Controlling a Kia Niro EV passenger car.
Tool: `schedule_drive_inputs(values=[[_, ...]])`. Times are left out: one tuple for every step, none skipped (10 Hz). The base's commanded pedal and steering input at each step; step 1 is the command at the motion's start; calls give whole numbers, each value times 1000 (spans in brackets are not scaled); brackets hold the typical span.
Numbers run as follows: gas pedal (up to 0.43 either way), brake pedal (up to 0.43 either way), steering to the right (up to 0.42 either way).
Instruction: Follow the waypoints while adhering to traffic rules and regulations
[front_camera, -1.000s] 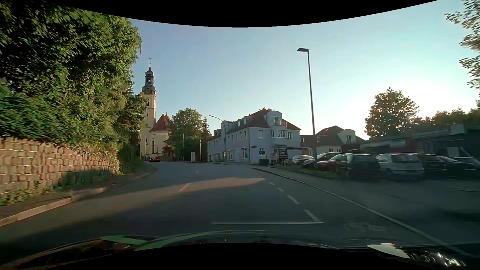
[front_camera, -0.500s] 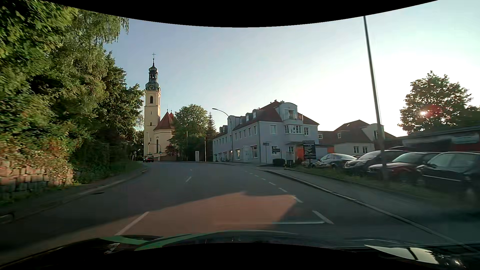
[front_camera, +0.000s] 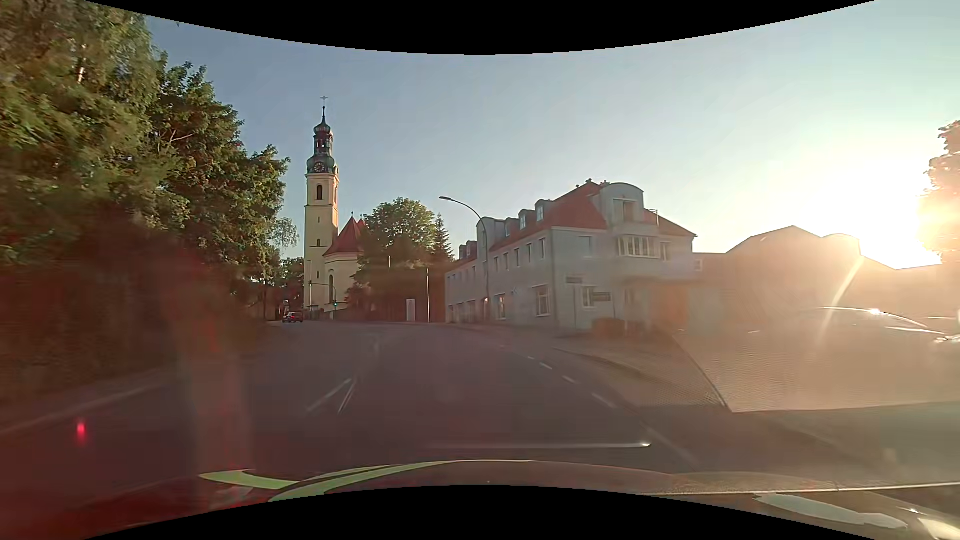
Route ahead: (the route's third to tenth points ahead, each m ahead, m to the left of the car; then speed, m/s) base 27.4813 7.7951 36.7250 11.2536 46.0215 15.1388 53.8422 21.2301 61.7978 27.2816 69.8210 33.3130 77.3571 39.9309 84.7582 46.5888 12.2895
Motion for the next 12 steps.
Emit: schedule_drive_inputs(values=[[177,0,-54],[189,0,-57],[189,0,-58],[189,0,-58],[197,0,-58],[197,0,-57],[197,0,-56],[197,0,-55],[197,0,-54],[197,0,-54],[197,0,-54],[209,0,-54]])
